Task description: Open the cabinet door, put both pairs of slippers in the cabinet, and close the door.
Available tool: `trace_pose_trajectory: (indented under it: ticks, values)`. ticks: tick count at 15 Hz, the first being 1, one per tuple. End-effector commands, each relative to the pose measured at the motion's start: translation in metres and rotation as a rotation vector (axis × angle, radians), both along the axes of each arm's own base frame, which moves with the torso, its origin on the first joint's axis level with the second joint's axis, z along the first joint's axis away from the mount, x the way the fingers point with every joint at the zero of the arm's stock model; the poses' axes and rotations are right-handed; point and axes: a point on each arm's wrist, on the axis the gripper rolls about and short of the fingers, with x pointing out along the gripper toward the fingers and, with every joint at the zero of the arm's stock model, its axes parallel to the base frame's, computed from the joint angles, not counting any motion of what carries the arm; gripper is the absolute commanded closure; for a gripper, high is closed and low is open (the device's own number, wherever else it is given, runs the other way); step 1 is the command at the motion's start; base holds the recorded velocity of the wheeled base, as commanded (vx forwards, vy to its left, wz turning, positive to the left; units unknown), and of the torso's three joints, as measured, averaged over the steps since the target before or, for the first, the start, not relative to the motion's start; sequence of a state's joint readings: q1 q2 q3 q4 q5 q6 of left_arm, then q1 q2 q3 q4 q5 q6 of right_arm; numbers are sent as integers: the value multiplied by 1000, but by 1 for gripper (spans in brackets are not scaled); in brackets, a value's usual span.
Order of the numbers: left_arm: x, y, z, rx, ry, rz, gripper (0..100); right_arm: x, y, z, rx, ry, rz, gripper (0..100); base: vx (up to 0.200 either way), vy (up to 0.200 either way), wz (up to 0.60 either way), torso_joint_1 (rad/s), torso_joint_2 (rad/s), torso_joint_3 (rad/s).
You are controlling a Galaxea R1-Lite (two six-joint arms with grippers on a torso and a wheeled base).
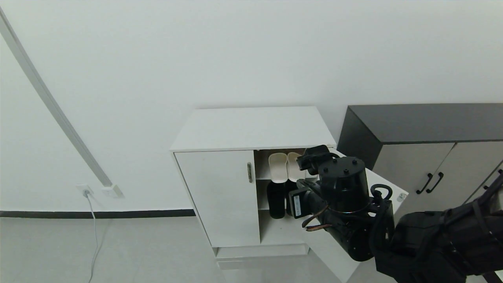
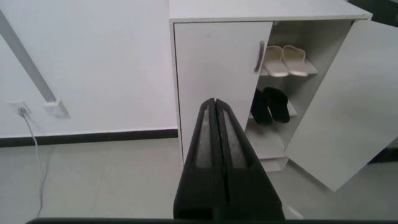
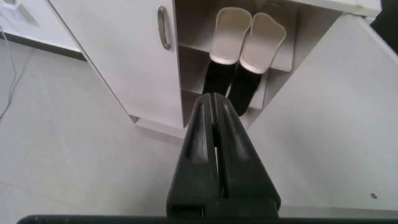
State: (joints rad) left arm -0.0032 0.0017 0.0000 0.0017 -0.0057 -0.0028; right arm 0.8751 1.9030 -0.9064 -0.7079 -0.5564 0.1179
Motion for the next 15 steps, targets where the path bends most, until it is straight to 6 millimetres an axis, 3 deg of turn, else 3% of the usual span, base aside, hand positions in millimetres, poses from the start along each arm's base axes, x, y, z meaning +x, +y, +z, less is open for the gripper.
trace_pose_trajectory:
  ticks: [1, 8, 15]
  values:
    - [0, 0, 0, 0, 1, 0, 100, 0, -2, -2, -8, 3, -2, 100, 0, 0, 0, 139, -320, -163]
    - [0, 0, 0, 0, 1, 0, 100, 1, -2, -2, -12, 4, -3, 100, 0, 0, 0, 7, -11, -5]
    - [0, 0, 0, 0, 1, 0, 100, 0, -3, -3, -22, 4, -1, 100, 0, 0, -600, 6, 1, 0]
